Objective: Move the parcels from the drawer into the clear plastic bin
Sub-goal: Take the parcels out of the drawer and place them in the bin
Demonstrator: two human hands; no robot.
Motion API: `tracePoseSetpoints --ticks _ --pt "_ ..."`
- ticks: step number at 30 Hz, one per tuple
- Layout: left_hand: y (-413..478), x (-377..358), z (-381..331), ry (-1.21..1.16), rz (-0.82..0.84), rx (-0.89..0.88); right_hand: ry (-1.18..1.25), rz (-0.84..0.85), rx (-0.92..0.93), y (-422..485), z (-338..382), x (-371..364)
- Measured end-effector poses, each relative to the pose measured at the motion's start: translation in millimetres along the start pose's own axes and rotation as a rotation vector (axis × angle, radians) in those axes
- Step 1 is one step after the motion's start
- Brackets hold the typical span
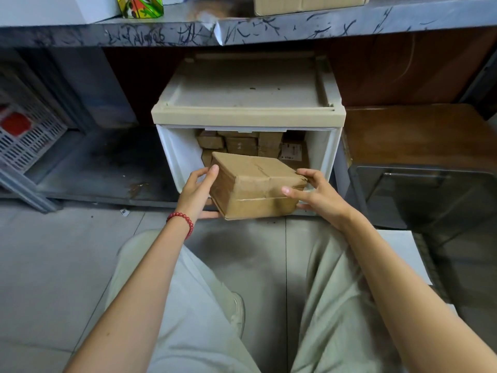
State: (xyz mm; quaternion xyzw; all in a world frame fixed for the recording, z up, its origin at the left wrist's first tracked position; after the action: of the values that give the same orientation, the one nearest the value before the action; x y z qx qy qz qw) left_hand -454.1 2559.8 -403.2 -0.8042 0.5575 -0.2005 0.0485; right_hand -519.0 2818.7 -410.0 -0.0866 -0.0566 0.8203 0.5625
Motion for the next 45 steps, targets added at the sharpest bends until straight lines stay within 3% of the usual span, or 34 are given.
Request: tracePoseSetpoints --ticks 12,17,22,28,32,38,45 --pt "-5 -2 -6 0.127 0.018 -0.066 -0.091 -0.024 0.010 7 -3 5" --pt "-13 -2 -21 0.224 -0.041 -0.204 -0.050 -0.110 -0.039 6 -4 16" --pt "-27 -13 -50 0.128 -0.129 -0.350 0.067 -0.136 -0.005 -5 17 21" --pt "-37 -85 -88 0.057 0.013 -0.400 0.305 -0.268 0.123 -34 37 76" --pt "-44 -142 -124 0.048 0.074 -0.453 0.321 -0.346 0.127 -65 41 125" --pt "-65 -260 -152 0.334 0.277 -0.601 0.398 -0.626 0.134 -131 5 221" --pt "-90 -384 -128 0.751 0.440 -0.802 0.578 -0.919 0.013 -199 -78 290"
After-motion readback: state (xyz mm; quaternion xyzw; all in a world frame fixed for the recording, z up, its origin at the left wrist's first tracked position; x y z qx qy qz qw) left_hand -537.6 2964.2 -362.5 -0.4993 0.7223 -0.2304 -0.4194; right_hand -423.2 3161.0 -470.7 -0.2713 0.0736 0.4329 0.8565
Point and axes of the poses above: each hand's wrist, its own y-axis towards the middle knuckle, its own x-axis out of the back of the hand, z = x × y, the point moved 10 cm from there along y, towards the middle knuckle, and after that the axes turned 10 degrees about y, right-handed, at the moved point
